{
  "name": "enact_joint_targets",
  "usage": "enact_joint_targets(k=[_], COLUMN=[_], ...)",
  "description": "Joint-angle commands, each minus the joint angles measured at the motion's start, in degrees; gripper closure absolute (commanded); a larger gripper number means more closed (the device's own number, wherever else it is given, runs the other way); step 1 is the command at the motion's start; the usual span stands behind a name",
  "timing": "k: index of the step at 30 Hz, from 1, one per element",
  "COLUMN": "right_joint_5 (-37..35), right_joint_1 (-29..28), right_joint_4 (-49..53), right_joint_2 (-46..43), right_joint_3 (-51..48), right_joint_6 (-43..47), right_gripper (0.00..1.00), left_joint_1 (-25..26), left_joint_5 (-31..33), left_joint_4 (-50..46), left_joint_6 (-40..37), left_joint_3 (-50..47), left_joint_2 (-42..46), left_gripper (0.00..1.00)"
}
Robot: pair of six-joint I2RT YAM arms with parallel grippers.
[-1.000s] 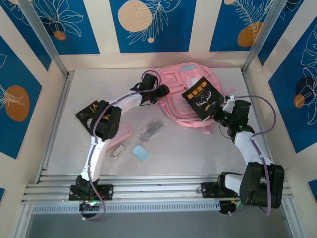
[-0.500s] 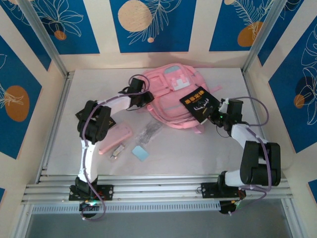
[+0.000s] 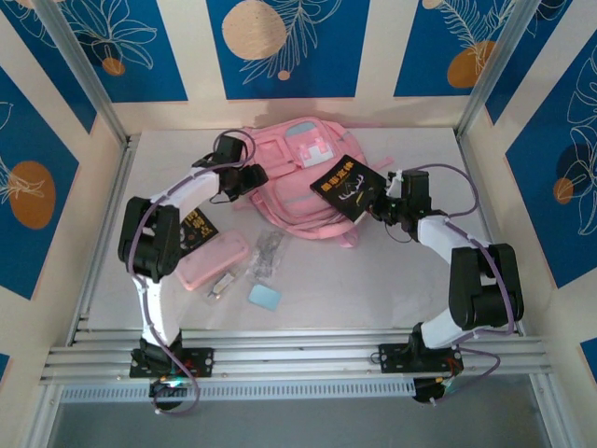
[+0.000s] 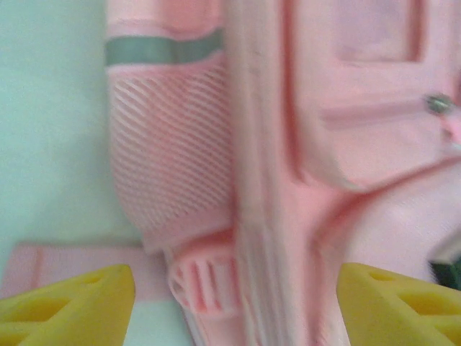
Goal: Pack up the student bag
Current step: Move the student bag to the top-center of the table, then open the student bag at the top-center of the table.
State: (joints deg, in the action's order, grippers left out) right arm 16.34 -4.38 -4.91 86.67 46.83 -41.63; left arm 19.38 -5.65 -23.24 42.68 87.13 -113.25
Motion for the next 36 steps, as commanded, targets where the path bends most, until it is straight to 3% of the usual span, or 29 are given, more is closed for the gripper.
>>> enact_joint_targets(k=[1, 11, 16, 20, 23, 26, 28, 29, 36], right_joint_5=[0.98, 2.02, 2.69, 4.32, 4.41, 4.33, 4.09, 3.77, -1.92], right_joint_1=[-0.28, 3.29, 7.67, 10.72, 11.63, 12.03, 12.13, 12.29, 15.32], right_joint_4=[-0.32, 6.20, 9.68, 10.82, 10.75, 10.23, 10.37, 10.74, 15.23], right_joint_2=[-3.61, -14.63, -20.52, -23.35, -24.64, -25.62, -26.32, -26.69, -32.21], right_joint_3=[2.74, 1.37, -0.94, -2.93, -4.43, -5.69, -6.04, -6.01, -5.20], right_joint_6=[-0.18, 2.79, 5.18, 5.68, 5.47, 4.98, 5.10, 5.38, 8.05], right_gripper=[1.00, 1.00, 1.00, 1.00, 1.00, 1.00, 1.00, 1.00, 1.00], left_joint_1=[3.38, 9.92, 10.36, 11.21, 11.21, 11.04, 10.92, 10.95, 10.51], left_joint_5=[0.67, 2.13, 0.12, 2.52, 4.10, 3.94, 2.49, 1.69, -8.31], left_joint_4=[-3.31, -4.96, -3.57, -5.62, -6.86, -8.02, -7.54, -6.96, 4.57], left_joint_6=[1.90, 5.38, 8.80, 7.37, 5.82, 4.94, 5.39, 5.91, 17.82], left_joint_3=[-1.85, 3.62, 6.68, 10.22, 10.52, 10.48, 9.97, 9.73, 8.82], left_joint_2=[4.61, -2.80, -7.91, -11.15, -13.12, -14.90, -14.90, -14.44, -7.04], left_gripper=[0.27, 0.34, 0.39, 0.44, 0.55, 0.76, 0.96, 1.00, 1.00])
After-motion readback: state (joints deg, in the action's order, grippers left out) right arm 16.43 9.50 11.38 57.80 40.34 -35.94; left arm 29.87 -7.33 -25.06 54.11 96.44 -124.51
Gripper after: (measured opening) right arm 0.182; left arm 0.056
